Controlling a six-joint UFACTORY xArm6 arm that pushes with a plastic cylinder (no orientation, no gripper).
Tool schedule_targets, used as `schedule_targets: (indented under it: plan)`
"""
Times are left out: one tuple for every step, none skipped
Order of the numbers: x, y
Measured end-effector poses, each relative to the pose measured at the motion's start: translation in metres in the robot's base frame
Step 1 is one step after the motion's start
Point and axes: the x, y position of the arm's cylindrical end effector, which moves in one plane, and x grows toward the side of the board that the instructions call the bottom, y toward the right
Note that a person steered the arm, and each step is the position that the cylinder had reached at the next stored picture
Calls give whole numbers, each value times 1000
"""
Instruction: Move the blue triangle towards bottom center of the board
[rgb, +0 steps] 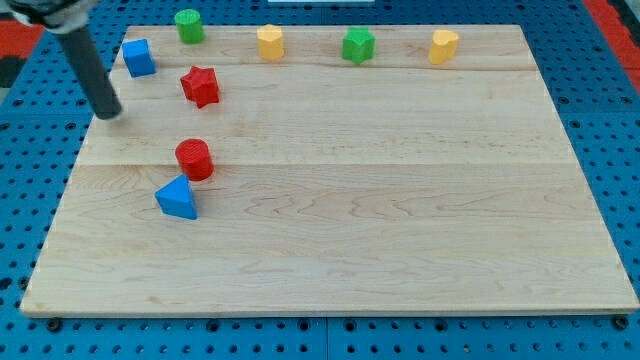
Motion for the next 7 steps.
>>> schedule_targets:
  plan:
    - [-52, -3]
    - [-74, 43]
    - [-87, 74]
    - [-50, 64]
    - [52, 60]
    - [125, 84]
    - [139, 114]
